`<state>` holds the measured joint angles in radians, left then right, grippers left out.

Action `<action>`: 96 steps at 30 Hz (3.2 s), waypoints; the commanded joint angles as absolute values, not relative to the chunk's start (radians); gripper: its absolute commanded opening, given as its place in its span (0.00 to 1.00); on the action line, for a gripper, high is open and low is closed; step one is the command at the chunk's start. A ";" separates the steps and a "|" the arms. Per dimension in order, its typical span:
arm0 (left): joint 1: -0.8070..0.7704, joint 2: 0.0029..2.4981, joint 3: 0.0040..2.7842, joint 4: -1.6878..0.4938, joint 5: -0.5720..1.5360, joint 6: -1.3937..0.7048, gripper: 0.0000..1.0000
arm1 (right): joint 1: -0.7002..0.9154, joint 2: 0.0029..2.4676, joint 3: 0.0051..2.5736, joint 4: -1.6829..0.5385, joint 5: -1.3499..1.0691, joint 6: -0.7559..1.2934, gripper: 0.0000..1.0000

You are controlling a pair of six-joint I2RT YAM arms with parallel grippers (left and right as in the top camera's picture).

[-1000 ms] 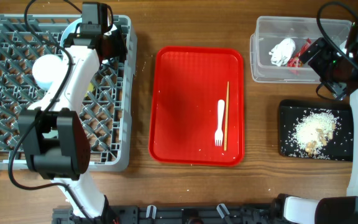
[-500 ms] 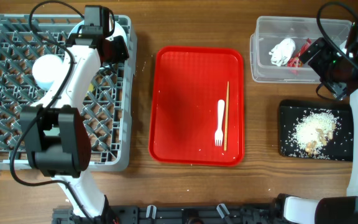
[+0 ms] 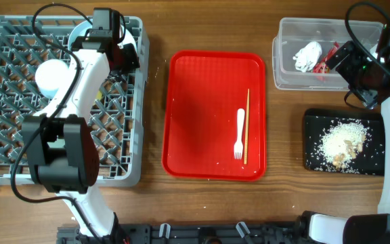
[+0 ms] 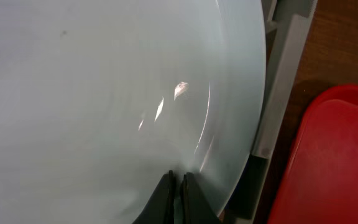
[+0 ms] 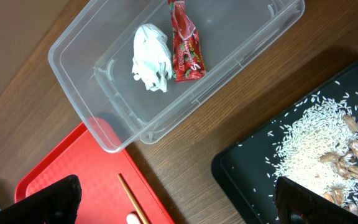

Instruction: Sort waste into correct bins and load items into the dishwasher rack

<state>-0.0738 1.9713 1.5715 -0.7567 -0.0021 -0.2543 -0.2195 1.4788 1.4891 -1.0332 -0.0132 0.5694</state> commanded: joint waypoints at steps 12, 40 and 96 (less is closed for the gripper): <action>-0.075 1.984 1.563 -0.876 -0.015 -0.270 0.04 | -0.220 1.467 1.496 -1.032 0.007 0.550 1.00; 0.301 1.583 1.563 -0.780 0.020 -0.478 0.04 | -0.220 1.467 1.496 -1.032 0.007 0.551 1.00; -0.653 1.601 1.562 -1.110 -0.044 -0.848 0.93 | -0.220 1.467 1.496 -1.032 0.007 0.551 1.00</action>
